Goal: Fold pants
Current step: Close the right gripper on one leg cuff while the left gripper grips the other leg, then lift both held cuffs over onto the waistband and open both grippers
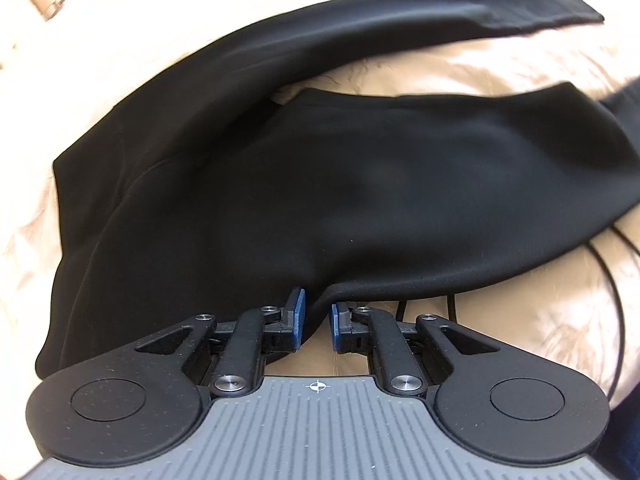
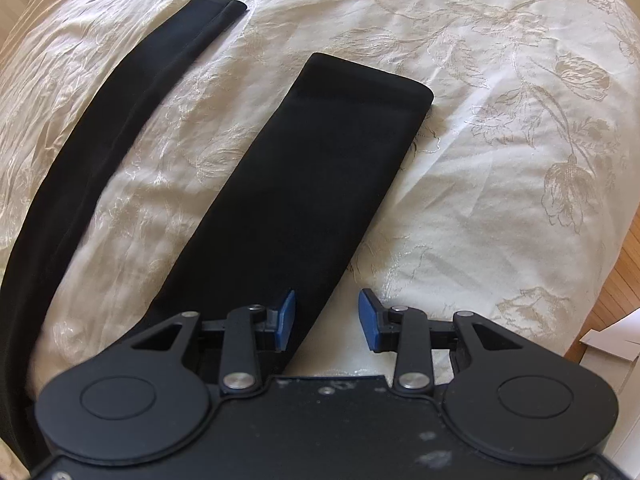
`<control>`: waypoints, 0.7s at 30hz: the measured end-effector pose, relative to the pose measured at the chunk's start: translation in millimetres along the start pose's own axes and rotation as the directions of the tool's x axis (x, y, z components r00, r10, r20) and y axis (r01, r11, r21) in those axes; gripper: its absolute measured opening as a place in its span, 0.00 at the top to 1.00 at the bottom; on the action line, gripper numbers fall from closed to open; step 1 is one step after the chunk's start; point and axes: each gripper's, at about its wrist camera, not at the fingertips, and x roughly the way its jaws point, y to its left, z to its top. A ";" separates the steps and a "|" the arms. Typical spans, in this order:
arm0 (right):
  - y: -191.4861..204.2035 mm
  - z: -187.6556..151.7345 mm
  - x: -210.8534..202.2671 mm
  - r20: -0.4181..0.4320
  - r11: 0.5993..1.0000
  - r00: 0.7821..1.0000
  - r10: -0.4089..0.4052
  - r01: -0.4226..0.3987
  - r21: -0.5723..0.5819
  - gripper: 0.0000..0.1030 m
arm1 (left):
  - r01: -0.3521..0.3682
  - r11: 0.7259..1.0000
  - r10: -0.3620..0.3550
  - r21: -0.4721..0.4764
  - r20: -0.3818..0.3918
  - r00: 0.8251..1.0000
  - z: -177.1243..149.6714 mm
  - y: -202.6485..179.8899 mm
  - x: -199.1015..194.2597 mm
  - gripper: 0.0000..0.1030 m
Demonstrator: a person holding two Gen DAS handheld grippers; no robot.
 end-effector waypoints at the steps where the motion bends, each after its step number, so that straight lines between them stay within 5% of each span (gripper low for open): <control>1: -3.1 3.8 2.2 -0.005 1.000 1.000 0.009 -0.008 0.013 0.64 | -0.007 1.000 0.007 -0.009 0.000 1.000 0.8 1.1 -2.7 0.88; 8: -25.2 22.9 16.8 -0.042 0.984 0.995 0.090 -0.082 0.158 0.64 | -0.050 0.997 0.052 -0.062 0.027 0.998 10.4 5.6 -29.0 0.88; 11: -30.1 27.6 13.7 -0.029 0.970 0.986 0.163 -0.155 0.187 0.93 | -0.053 0.994 0.056 -0.091 0.027 0.998 17.1 8.7 -37.5 0.88; 21: -2.4 60.2 -40.5 0.079 0.947 0.953 0.293 -0.301 0.112 0.95 | -0.085 0.990 0.095 -0.110 0.086 0.992 86.7 31.8 -56.9 0.91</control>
